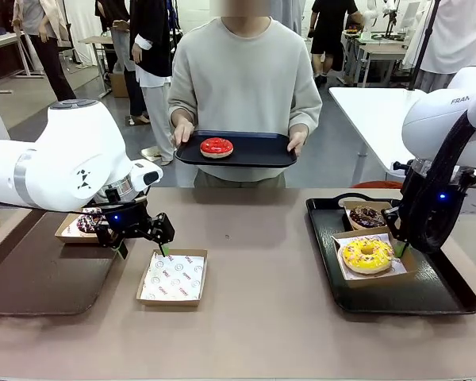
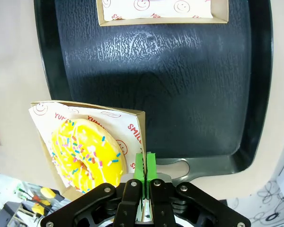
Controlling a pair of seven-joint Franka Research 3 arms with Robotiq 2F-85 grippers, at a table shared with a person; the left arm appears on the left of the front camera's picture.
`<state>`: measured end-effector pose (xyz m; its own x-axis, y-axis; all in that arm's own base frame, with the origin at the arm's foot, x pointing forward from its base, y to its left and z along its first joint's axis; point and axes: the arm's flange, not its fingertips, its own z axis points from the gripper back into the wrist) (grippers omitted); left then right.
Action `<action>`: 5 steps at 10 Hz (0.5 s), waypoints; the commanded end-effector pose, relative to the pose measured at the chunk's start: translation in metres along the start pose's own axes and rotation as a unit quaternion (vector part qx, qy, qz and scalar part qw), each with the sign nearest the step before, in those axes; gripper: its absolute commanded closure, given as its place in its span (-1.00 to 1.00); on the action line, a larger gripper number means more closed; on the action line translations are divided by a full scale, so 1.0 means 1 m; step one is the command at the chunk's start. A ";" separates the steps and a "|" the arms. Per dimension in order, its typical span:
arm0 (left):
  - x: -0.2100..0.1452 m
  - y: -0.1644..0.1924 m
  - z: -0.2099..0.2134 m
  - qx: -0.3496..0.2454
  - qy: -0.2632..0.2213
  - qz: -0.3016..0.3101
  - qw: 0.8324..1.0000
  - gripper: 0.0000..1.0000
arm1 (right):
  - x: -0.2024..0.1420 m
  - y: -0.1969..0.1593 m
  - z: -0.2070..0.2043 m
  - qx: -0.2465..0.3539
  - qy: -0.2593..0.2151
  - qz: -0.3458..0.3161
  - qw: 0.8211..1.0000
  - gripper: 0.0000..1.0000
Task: Individually package the donuts and arrange them on the tray.
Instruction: Place the picked Paper togo box on the Handle tray while simultaneously picking up another Paper togo box from the table with the other hand.
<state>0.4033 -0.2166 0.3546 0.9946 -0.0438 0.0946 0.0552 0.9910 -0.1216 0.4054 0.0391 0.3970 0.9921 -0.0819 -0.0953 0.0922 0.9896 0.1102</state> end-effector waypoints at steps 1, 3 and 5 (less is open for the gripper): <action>-0.010 -0.011 -0.004 0.039 0.007 -0.009 0.999 -1.00 | 0.003 0.003 -0.004 -0.013 0.006 -0.005 1.000 0.96; -0.017 -0.020 -0.012 0.058 0.005 -0.010 0.998 -1.00 | 0.000 0.002 -0.010 -0.032 0.006 -0.011 0.999 0.96; -0.017 -0.026 -0.019 0.070 0.008 -0.003 0.998 -1.00 | 0.000 -0.001 -0.013 -0.038 -0.008 -0.015 0.999 0.96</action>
<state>0.3857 -0.2350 0.3421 0.9937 -0.0820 0.0767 0.0838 0.9963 -0.0202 0.4053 0.0415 0.3875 0.9907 -0.0835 -0.1078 0.0909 0.9936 0.0663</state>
